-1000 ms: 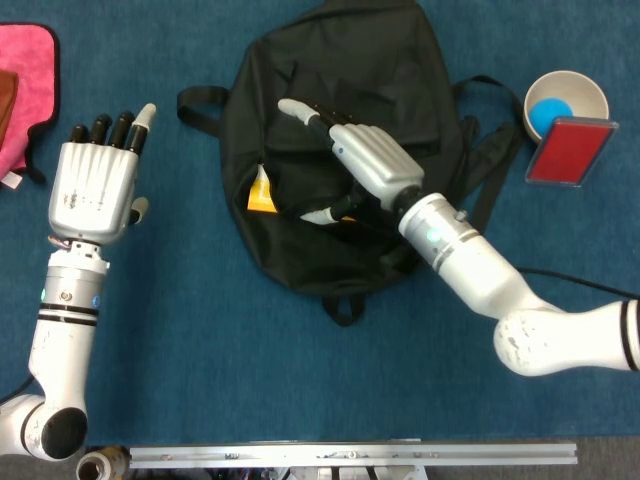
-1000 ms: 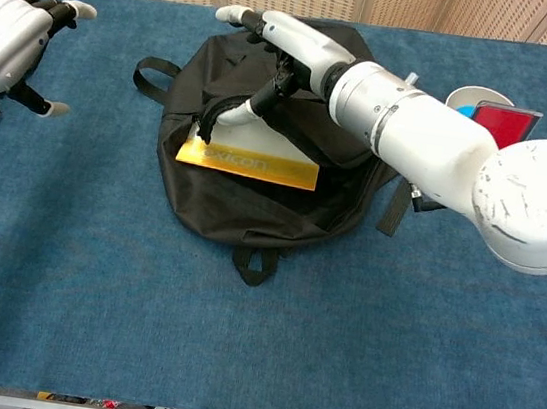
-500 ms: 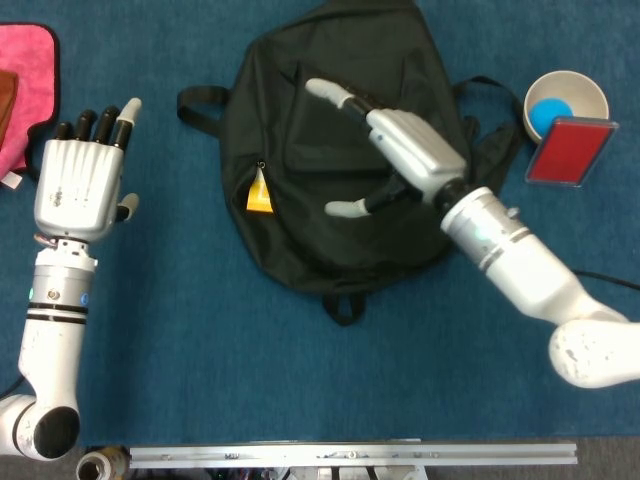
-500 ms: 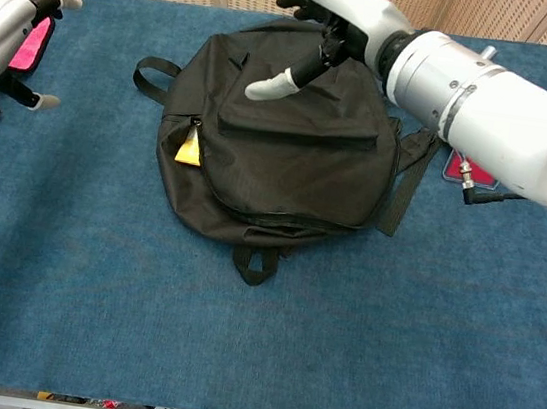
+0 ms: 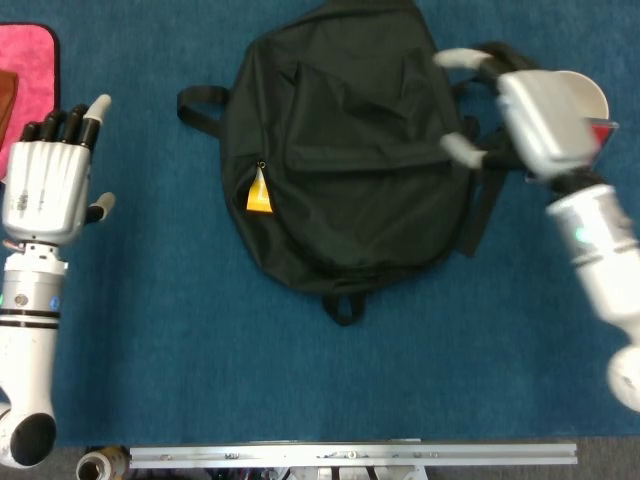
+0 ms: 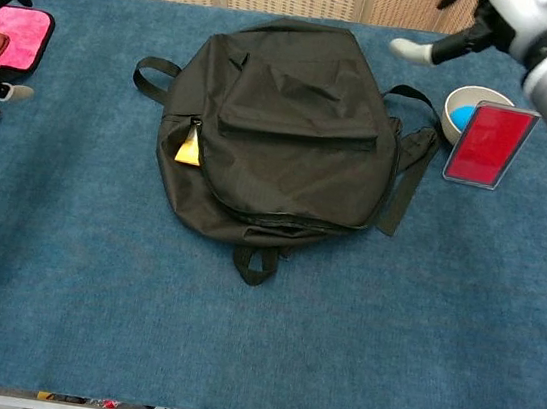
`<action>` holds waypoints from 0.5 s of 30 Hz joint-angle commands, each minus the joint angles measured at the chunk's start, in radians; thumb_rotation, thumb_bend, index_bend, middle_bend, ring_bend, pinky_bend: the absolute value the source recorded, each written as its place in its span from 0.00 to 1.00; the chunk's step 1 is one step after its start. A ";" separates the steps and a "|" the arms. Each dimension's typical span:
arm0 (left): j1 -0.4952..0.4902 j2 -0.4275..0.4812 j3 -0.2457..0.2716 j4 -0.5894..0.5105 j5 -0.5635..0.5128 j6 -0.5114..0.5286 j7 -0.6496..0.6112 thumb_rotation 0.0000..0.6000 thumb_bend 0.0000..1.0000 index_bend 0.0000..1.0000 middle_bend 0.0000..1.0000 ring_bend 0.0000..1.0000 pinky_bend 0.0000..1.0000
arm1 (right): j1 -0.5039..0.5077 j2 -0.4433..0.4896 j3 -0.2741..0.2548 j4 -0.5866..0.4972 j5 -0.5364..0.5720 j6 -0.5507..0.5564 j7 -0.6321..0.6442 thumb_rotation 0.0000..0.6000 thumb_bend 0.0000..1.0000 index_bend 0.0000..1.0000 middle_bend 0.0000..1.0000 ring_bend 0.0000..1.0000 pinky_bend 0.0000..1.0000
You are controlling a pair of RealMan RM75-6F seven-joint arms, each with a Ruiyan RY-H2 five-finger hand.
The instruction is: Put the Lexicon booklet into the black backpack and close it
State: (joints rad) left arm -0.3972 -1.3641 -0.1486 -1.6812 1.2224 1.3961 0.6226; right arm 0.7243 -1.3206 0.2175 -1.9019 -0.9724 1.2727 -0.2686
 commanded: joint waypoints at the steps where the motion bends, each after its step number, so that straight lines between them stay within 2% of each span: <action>1: 0.018 0.015 0.012 0.014 0.014 0.006 -0.038 1.00 0.00 0.14 0.25 0.24 0.33 | -0.083 0.061 -0.056 0.011 -0.065 0.063 -0.005 1.00 0.30 0.35 0.41 0.27 0.40; 15: 0.119 0.092 0.067 0.004 0.085 0.082 -0.177 1.00 0.00 0.16 0.25 0.24 0.33 | -0.362 0.187 -0.163 0.073 -0.220 0.252 0.168 1.00 0.32 0.36 0.43 0.29 0.43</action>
State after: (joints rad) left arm -0.2873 -1.2795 -0.0884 -1.6744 1.2996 1.4691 0.4575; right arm 0.3913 -1.1514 0.0711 -1.8430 -1.1704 1.5070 -0.1261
